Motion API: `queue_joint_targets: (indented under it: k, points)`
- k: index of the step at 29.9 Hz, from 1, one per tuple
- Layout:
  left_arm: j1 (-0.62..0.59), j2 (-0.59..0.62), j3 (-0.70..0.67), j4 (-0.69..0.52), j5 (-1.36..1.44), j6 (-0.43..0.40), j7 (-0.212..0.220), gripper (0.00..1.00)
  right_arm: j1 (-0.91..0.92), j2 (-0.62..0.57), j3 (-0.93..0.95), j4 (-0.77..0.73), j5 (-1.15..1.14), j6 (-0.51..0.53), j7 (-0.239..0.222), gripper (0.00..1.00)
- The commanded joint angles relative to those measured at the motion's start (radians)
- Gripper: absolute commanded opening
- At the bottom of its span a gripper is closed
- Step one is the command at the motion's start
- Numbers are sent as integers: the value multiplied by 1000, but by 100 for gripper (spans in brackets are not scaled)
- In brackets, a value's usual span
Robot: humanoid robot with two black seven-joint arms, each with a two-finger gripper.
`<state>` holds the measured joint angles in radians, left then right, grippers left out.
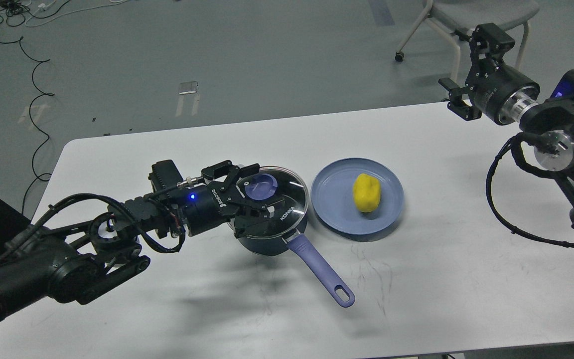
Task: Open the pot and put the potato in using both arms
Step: 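Close the left gripper on the purple knob of the glass lid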
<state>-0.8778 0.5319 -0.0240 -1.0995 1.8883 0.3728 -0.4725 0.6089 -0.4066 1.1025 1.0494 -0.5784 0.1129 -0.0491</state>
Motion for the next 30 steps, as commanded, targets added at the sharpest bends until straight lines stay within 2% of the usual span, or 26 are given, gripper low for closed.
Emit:
queue_joint_targets:
  k: [1,30]
  points:
    - [-4,-7,-1,13,0,0,2,98,2,0,-1,0,0,-1,0,100]
    - [3,-44,1,78,-9,-2,0,97,0,-3,0,0,0,-1,2,100]
